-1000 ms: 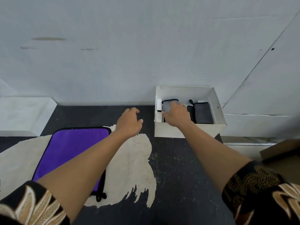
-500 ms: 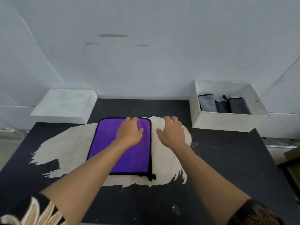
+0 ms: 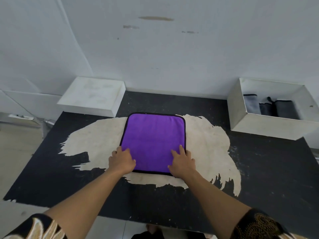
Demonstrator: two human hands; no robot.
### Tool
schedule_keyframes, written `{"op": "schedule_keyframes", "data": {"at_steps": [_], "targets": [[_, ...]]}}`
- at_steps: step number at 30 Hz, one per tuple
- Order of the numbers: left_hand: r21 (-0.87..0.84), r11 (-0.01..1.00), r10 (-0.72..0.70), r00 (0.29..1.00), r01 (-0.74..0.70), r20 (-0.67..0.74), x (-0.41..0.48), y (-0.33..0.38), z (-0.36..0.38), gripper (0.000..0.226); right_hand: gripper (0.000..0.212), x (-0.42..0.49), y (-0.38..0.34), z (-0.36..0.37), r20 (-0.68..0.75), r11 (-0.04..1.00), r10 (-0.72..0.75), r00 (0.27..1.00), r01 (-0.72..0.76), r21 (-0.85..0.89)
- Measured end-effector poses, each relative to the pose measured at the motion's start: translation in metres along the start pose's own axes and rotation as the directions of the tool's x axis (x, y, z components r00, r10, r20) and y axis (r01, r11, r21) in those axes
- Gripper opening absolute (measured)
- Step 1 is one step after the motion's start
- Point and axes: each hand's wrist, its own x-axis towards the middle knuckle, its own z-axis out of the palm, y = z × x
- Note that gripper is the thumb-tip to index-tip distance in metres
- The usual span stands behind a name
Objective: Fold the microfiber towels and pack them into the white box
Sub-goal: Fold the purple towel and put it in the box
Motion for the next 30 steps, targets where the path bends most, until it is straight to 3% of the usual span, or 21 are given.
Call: {"op": "schedule_keyframes", "data": {"at_steps": [2, 7, 12, 18, 24, 30], "targets": [[0.031, 0.999, 0.014, 0.999, -0.015, 0.043, -0.002, -0.008, 0.01, 0.051, 0.079, -0.003, 0.002, 0.011, 0.021, 0.999, 0.004, 1.0, -0.003, -0.043], [0.005, 1.0, -0.003, 1.0, 0.003, -0.006, -0.01, -0.015, 0.024, 0.067, 0.08, -0.007, 0.0, 0.014, -0.021, 0.998, 0.03, 0.999, -0.031, -0.057], [-0.035, 0.999, -0.028, 0.997, 0.026, -0.075, -0.009, -0.01, 0.022, 0.055, 0.073, -0.01, -0.007, 0.01, -0.061, 0.996, 0.072, 0.996, -0.075, -0.049], [-0.127, 0.989, -0.09, 0.992, 0.078, -0.091, -0.001, -0.008, 0.016, 0.049, 0.052, -0.015, -0.008, 0.007, -0.152, 0.99, 0.104, 0.983, -0.117, -0.075], [-0.191, 0.974, -0.144, 0.984, 0.122, -0.106, 0.003, -0.011, 0.016, 0.048, 0.065, -0.02, -0.011, 0.007, -0.166, 0.978, 0.201, 0.966, -0.187, 0.095], [-0.389, 0.901, -0.243, 0.966, 0.191, -0.089, 0.008, -0.017, 0.007, 0.052, 0.061, -0.02, -0.014, 0.004, -0.156, 0.948, 0.269, 0.95, -0.233, 0.216]]}}
